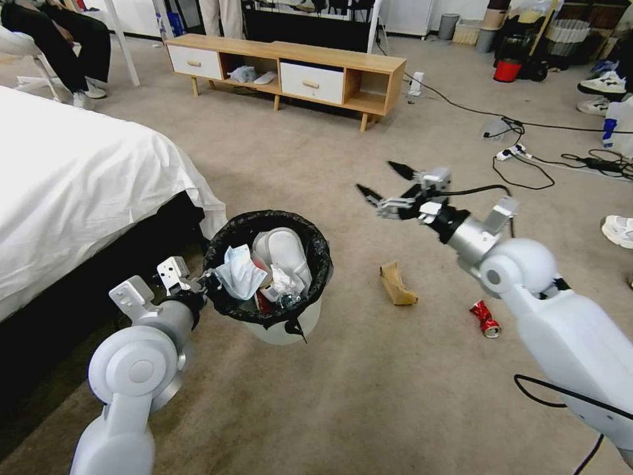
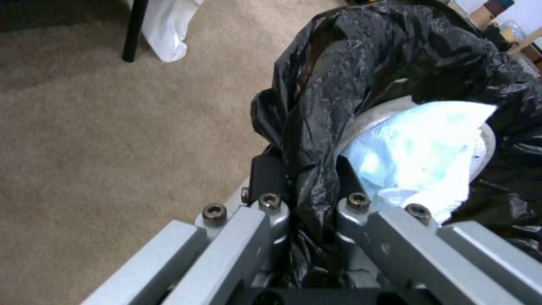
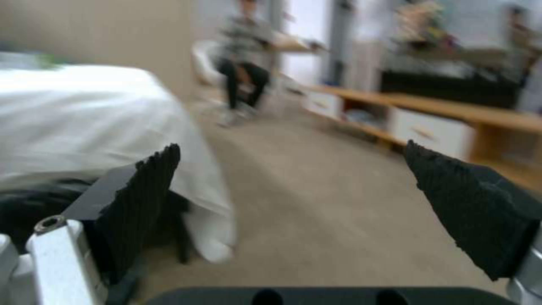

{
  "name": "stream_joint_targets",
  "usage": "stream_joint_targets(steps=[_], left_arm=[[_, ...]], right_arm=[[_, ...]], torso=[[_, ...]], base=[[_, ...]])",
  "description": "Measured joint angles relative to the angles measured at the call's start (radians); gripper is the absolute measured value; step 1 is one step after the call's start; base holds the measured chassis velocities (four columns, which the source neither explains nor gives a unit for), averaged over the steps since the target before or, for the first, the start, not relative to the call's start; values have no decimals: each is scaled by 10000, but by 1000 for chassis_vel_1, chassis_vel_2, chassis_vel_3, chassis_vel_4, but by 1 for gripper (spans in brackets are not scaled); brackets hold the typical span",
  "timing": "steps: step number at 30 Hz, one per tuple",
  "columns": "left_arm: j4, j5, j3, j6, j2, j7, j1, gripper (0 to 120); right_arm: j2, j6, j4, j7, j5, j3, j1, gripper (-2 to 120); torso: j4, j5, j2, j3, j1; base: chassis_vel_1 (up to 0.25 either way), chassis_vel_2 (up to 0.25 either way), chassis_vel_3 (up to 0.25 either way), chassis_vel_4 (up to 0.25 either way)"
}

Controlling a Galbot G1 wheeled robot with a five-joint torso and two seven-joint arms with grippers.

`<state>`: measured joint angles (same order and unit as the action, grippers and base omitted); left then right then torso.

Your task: Pick up the trash bin and place the garbage on the floor into it.

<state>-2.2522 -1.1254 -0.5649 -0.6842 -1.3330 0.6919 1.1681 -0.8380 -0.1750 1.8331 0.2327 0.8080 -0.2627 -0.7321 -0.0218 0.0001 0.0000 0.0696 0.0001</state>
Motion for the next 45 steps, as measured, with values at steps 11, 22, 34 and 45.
stream_joint_targets(steps=[11, 22, 34, 45], left_arm=[[-50, -22, 15, -16, 119, -14, 11, 4], [-90, -38, 23, -22, 261, -82, -19, 4], [112, -69, 109, -27, 310, -109, -178, 4], [147, -146, 88, -28, 471, -120, -143, 4]], right_arm=[[85, -2320, 688, -4345, 785, -530, -901, 100], [-209, -2861, 879, -6495, 1035, -811, -1589, 100], [-538, -1734, 931, -6210, -44, -1621, -2839, 100], [-780, -937, 788, -5204, -1196, -2552, -3600, 100]], torso=[[2, 0, 0, 0, 0], [1, -2, 0, 0, 0], [0, -2, 0, 0, 0], [1, -1, 1, 0, 0]], base=[[0, 0, 0, 0], [0, 0, 0, 0], [0, 0, 0, 0], [0, 0, 0, 0]])
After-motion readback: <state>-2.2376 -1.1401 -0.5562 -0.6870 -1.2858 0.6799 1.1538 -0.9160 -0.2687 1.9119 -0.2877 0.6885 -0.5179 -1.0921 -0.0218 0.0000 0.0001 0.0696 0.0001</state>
